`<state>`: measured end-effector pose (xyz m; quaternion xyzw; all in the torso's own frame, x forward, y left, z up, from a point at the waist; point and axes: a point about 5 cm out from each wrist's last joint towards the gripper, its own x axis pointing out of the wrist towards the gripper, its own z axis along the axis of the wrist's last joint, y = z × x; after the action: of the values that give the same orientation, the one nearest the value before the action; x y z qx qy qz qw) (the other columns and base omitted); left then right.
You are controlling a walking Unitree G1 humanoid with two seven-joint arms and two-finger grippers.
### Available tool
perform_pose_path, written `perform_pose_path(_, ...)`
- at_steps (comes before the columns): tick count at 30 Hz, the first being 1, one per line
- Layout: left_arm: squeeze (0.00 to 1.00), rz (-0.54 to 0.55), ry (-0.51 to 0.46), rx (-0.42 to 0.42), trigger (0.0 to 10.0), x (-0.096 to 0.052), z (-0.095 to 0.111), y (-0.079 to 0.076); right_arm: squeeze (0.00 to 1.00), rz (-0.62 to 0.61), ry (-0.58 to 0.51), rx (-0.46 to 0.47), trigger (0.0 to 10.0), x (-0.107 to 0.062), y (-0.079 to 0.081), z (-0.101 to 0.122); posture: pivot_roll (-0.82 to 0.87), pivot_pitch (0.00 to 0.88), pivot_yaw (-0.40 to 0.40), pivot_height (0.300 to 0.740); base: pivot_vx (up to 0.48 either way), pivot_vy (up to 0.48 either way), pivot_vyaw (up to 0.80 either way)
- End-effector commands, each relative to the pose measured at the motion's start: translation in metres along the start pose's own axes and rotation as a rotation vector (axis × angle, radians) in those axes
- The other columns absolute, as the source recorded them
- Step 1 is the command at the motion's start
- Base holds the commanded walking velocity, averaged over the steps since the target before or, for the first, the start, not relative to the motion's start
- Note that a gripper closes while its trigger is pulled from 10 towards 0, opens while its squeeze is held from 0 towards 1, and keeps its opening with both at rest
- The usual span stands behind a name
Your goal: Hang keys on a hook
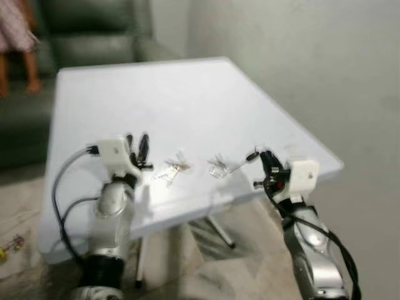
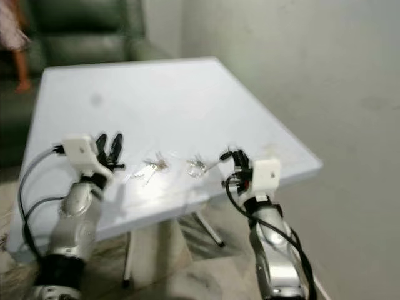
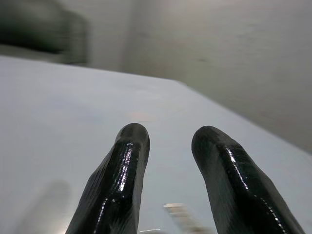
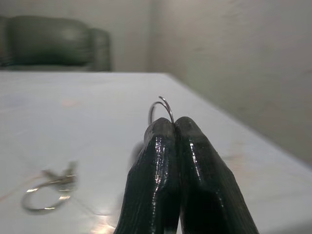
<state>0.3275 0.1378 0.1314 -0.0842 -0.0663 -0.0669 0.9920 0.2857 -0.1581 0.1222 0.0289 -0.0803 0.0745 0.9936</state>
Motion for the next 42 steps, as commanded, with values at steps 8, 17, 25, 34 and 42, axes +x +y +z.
perform_pose_path(8,0.0,0.027,-0.003,0.04,10.0,-0.0026,0.0032,0.0126,0.0,0.012,-0.016,-0.001,10.0,0.0027,0.0026,0.0034,0.11,0.0,-0.056,0.736,0.0,0.0,-0.75)
perform_pose_path(17,0.0,0.037,-0.001,0.033,10.0,-0.0043,0.0018,0.0114,0.0,0.012,-0.013,0.0,10.0,0.0035,0.002,0.0029,0.12,0.0,-0.067,0.736,0.0,0.0,-0.75)
perform_pose_path(25,0.0,0.039,0.016,0.008,10.0,-0.0063,-0.0008,0.0107,0.0,0.008,-0.011,0.006,10.0,0.0026,0.0033,0.0023,0.12,0.0,-0.07,0.736,0.0,0.0,-0.75)
perform_pose_path(34,0.0,0.047,0.029,0.009,10.0,-0.0087,-0.0028,0.0116,0.0,0.003,-0.007,0.012,10.0,0.0009,0.0036,0.002,0.12,0.0,-0.069,0.736,0.0,0.0,-0.75)
perform_pose_path(42,0.0,0.054,0.039,0.001,10.0,-0.0099,-0.0037,0.0109,0.0,-0.002,-0.005,0.017,10.0,0.0002,0.0039,0.0024,0.12,0.0,-0.074,0.736,0.0,0.18,-0.75)
